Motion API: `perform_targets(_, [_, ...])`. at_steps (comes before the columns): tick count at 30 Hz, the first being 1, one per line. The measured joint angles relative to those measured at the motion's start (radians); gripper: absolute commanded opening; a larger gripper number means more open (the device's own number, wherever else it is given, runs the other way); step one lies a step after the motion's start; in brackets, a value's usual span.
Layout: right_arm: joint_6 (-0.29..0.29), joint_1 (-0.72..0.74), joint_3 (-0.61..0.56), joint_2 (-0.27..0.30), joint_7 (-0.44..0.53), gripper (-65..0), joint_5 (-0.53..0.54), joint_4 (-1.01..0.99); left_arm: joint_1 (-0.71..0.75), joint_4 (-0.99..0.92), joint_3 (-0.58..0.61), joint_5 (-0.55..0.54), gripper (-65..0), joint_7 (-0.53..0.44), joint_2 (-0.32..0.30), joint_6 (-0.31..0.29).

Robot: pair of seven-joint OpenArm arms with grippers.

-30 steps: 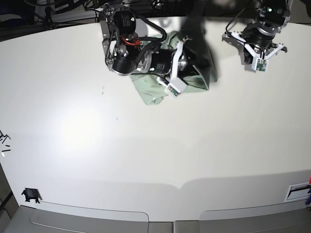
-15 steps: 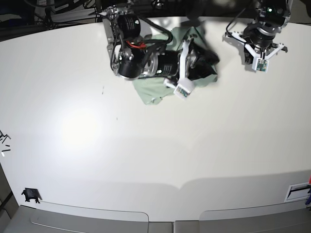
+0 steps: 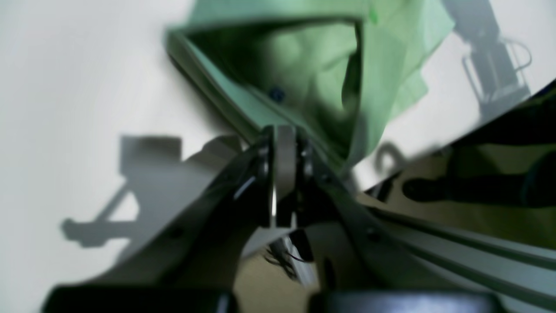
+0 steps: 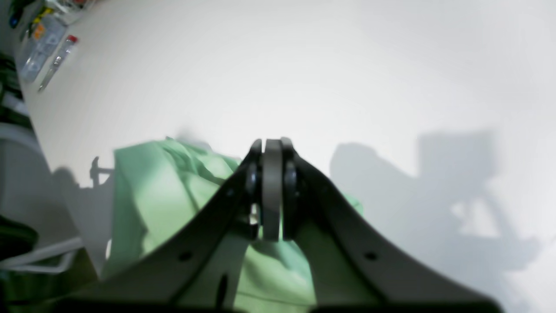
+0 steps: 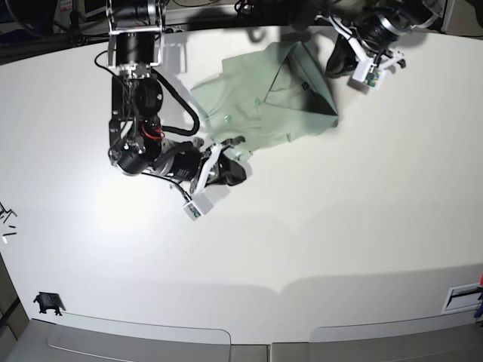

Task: Fold the T-shirt properly
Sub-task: 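Fold the collar end over the hem fold with the right gripper, then flatten the folded bundle with both grippers and release the left gripper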

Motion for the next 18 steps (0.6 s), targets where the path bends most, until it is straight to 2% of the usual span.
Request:
perform_targets(7, [-0.002, 0.082, -0.082, 0.000, 0.010, -65.0, 0.002, -0.230, -0.045, -0.116, 0.139, -0.001, -65.0, 0.003, -0.002, 0.000])
perform_targets(12, [-0.002, 0.068, -0.122, -0.001, 0.009, -65.0, -0.063, -0.244, -0.130, -0.214, 0.163, 0.002, -65.0, -0.002, 0.045, 0.000])
perform_targets(18, [-0.001, 0.033, -0.125, 0.018, -0.027, -65.0, -0.048, -0.241, -0.269, -0.416, 0.163, -0.013, -65.0, 0.003, 0.059, -0.011])
